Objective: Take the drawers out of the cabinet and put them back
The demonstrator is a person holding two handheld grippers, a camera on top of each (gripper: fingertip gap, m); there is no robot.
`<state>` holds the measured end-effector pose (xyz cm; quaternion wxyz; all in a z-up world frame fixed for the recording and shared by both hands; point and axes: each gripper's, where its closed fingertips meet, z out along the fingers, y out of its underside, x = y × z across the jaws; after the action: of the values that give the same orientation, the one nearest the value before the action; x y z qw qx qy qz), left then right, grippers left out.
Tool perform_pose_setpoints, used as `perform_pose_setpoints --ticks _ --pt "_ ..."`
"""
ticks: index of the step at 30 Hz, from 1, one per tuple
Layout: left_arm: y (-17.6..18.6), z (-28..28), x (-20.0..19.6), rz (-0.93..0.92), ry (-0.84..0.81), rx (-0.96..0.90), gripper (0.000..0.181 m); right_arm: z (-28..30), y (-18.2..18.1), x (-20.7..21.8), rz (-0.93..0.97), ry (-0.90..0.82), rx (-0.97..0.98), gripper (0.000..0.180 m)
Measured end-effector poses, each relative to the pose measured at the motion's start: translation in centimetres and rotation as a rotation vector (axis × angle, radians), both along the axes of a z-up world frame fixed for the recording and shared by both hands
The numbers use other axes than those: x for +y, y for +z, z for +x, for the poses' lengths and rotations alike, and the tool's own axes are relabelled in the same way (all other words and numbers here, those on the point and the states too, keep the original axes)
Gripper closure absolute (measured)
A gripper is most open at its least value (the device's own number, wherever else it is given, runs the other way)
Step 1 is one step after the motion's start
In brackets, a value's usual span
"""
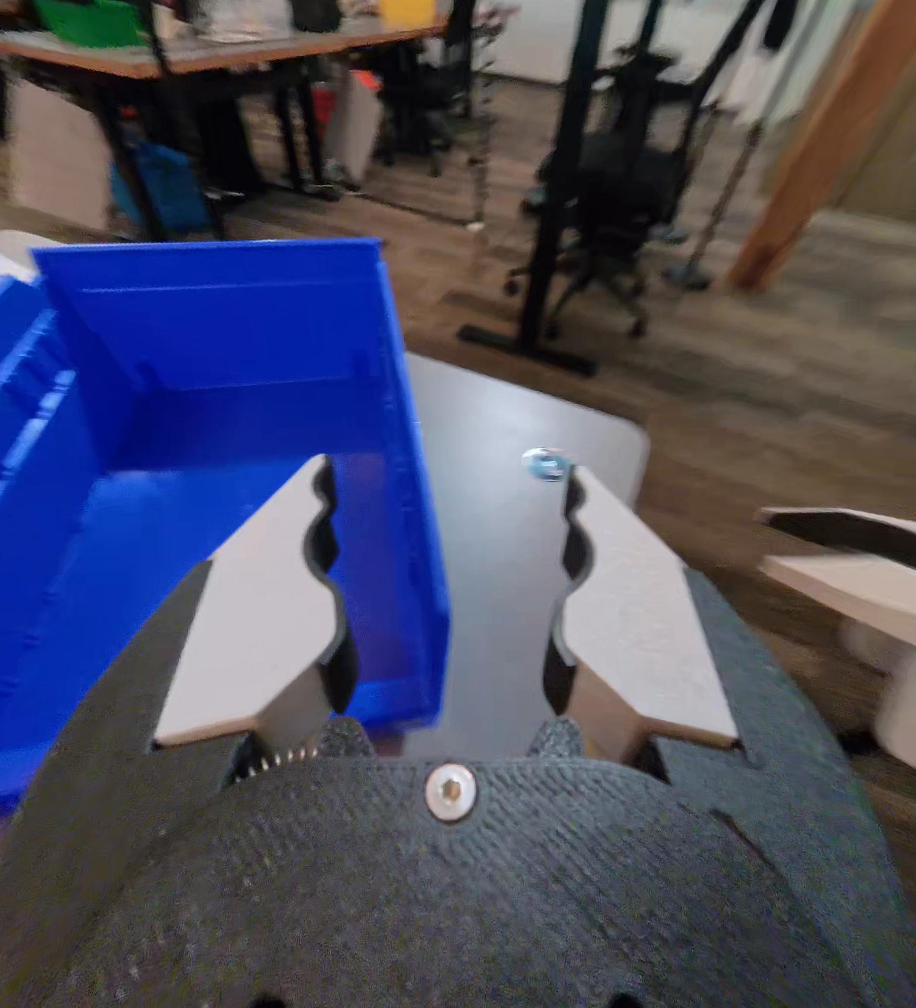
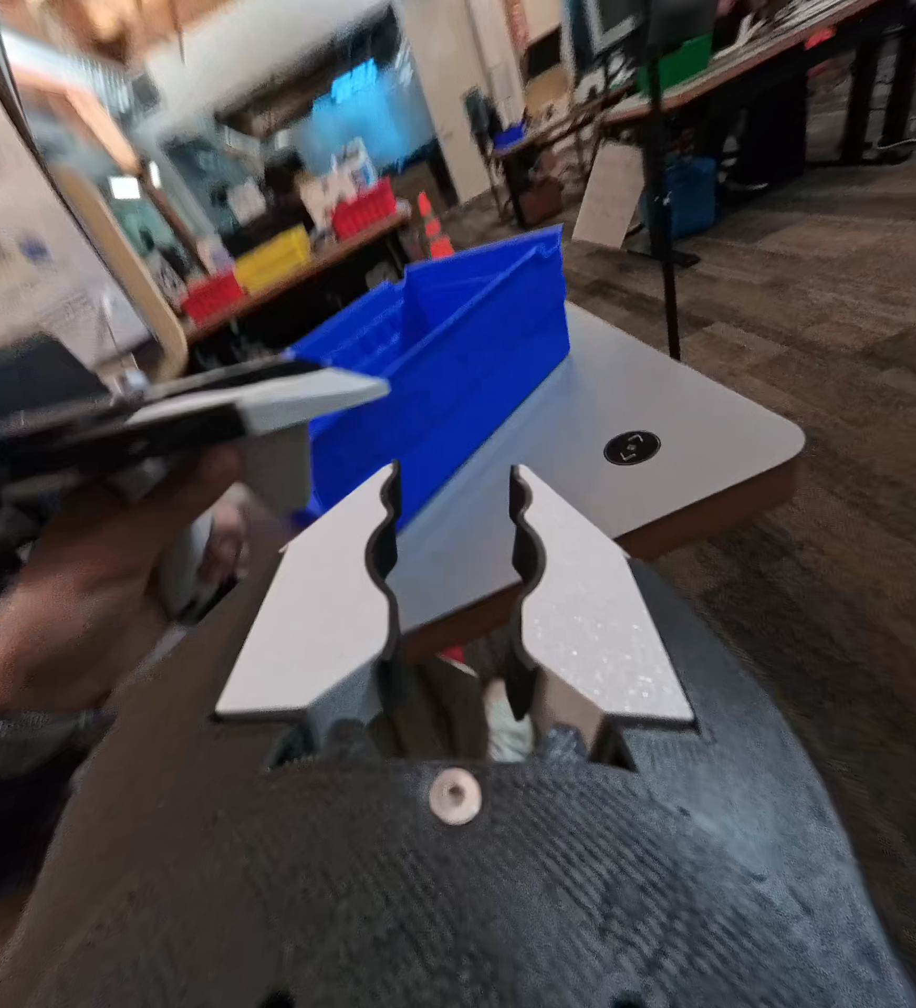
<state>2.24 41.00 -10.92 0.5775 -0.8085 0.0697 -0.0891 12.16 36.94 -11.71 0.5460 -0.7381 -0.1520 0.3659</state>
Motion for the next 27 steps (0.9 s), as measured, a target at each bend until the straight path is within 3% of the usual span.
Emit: perform_pose_setpoints --ticks 2,4,10,13,14,16,19,25,27 --pt "1.4 1.2 -3.0 -0.022 -0.1 -0.088 0.078 0.1 2.1 -0.4 -0.005 -0.048 0.19 0.135" --pt "1.6 1.3 -6.9 -0.041 -0.164 -0.063 0.073 -0.9 3.6 -1.0 0.01 -0.04 0.33 0.132" --pt "-4.0 -3.0 -17.5 -0.048 -0.104 0.166 0.077 -9.4 -1.2 -0.7 -0.051 0.048 -0.006 0.109" --pt "-7.2 -4.5 -21.3 -0.1 -0.045 0.124 0.082 -13.1 -2.3 -0.1 0.032 0.122 -0.183 0.1" --pt "-8.0 -4.8 -22.2 -0.118 -0.028 0.07 0.084 -13.7 -2.5 0.5 0.071 0.144 -0.25 0.103" --pt "-9.0 -4.4 -23.4 -0.177 -0.041 -0.093 0.088 -14.1 -2.9 2.1 0.119 0.15 -0.341 0.132" --pt "-8.8 -3.5 -24.2 -0.23 -0.117 -0.257 0.093 -14.3 -2.9 4.1 0.119 0.197 -0.317 0.137" --pt "-8.6 -6.9 -26.2 -0.213 -0.052 -0.218 0.1 -13.3 -3.0 8.0 0.168 0.376 -0.348 0.15" --pt "-8.4 -8.3 -26.9 -0.204 -0.006 -0.243 0.102 -12.6 -2.9 10.0 0.146 0.352 -0.299 0.163"
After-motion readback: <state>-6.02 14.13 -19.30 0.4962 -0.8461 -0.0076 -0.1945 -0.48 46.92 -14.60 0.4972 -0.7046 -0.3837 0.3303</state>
